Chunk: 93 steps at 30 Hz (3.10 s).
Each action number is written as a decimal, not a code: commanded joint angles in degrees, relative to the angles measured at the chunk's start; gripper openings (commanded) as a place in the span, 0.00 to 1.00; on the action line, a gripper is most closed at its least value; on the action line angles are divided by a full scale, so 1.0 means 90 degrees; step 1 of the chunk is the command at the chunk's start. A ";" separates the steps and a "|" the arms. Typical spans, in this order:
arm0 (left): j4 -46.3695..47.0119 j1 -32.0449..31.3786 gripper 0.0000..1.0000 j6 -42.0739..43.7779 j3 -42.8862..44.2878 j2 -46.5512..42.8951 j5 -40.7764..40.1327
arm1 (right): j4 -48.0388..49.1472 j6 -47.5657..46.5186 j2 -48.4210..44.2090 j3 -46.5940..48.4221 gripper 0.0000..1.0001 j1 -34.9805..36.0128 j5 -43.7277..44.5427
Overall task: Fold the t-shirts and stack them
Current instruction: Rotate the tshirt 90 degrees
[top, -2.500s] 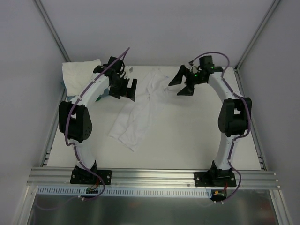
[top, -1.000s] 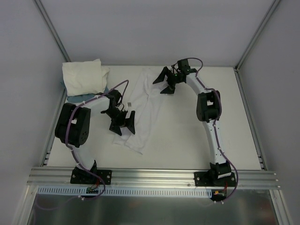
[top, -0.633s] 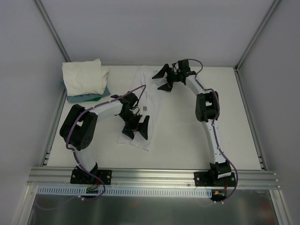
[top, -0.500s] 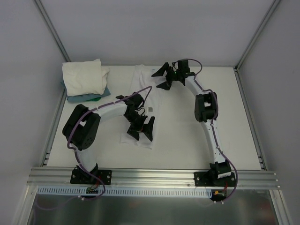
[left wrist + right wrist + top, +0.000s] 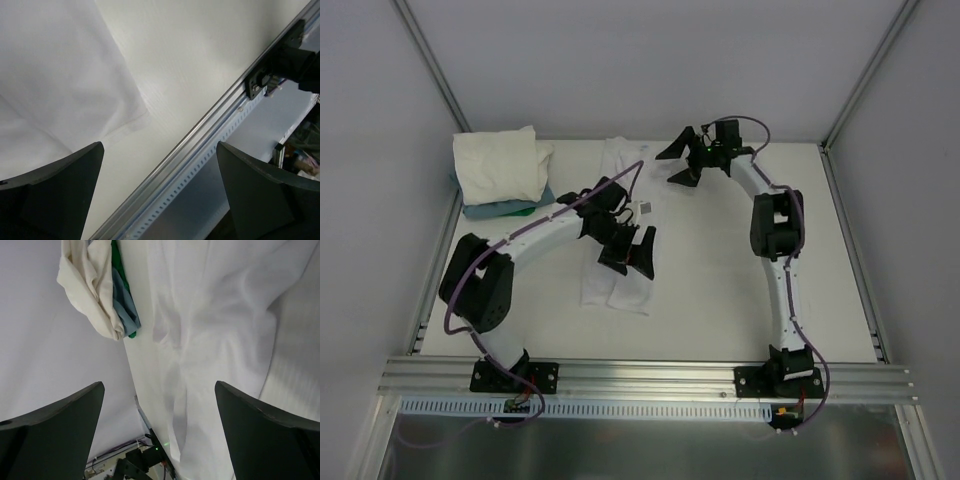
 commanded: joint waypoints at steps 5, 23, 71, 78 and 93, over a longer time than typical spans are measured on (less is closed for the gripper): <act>0.0892 0.0906 0.99 -0.0021 -0.0178 -0.1839 -0.0483 | -0.2361 -0.2837 -0.3744 -0.1769 1.00 -0.0314 0.0487; 0.0743 0.1749 0.99 -0.0254 -0.2649 -0.1898 -0.0142 | -0.1379 -0.2850 -0.6149 -0.7396 0.99 0.0672 0.0937; -0.0017 0.1749 0.99 0.0078 -0.2083 -0.4359 -0.1724 | -0.5899 -0.2967 -0.1374 0.0034 0.99 0.3651 0.4580; -0.0027 0.1749 0.99 0.0077 -0.2171 -0.4428 -0.1753 | -0.5899 -0.2918 -0.1218 0.0162 1.00 0.3739 0.4482; 0.0051 0.1749 0.99 0.0126 -0.2161 -0.4418 -0.1695 | -0.5840 -0.2859 -0.0827 -0.0317 0.99 0.4178 0.4765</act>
